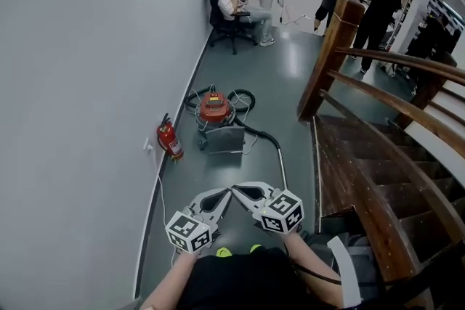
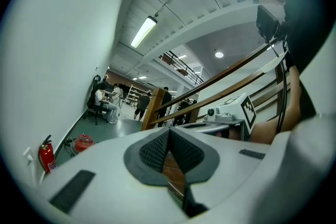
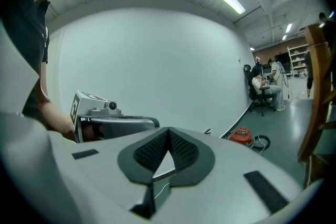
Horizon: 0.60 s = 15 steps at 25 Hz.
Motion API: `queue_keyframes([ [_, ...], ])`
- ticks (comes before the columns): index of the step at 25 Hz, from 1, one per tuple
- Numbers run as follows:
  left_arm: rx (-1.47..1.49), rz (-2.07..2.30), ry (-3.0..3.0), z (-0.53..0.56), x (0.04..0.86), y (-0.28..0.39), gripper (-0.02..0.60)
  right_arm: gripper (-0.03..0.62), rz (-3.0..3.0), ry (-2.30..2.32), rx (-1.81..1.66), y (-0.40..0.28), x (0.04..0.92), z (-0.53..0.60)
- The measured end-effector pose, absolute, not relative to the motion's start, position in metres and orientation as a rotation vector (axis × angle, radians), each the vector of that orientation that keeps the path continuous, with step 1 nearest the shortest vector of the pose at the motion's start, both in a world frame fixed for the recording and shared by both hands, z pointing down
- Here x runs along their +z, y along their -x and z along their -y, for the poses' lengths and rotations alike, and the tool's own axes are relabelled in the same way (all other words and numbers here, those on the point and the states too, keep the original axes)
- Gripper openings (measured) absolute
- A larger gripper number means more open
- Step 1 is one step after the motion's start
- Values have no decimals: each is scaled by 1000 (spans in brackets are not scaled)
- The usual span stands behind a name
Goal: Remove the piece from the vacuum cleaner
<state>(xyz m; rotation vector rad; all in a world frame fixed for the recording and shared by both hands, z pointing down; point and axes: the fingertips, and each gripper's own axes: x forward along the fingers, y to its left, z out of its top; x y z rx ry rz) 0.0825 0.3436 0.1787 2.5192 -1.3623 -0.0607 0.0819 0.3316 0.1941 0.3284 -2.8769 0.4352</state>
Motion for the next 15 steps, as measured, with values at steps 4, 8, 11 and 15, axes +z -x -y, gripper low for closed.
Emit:
queue_keyframes([
  [4, -64, 1338, -2530, -348, 181, -74, 8, 14, 2860, -342, 392, -73, 196, -336],
  [8, -83, 1319, -2526, -354, 182, -73, 8, 14, 2842, -365, 376, -73, 198, -342],
  [11, -84, 1323, -2522, -355, 182, -73, 8, 14, 2846, -381, 370, -72, 197, -343],
  [15, -77, 1323, -2514, -355, 187, -70, 8, 14, 2843, -390, 356, -70, 201, -343],
])
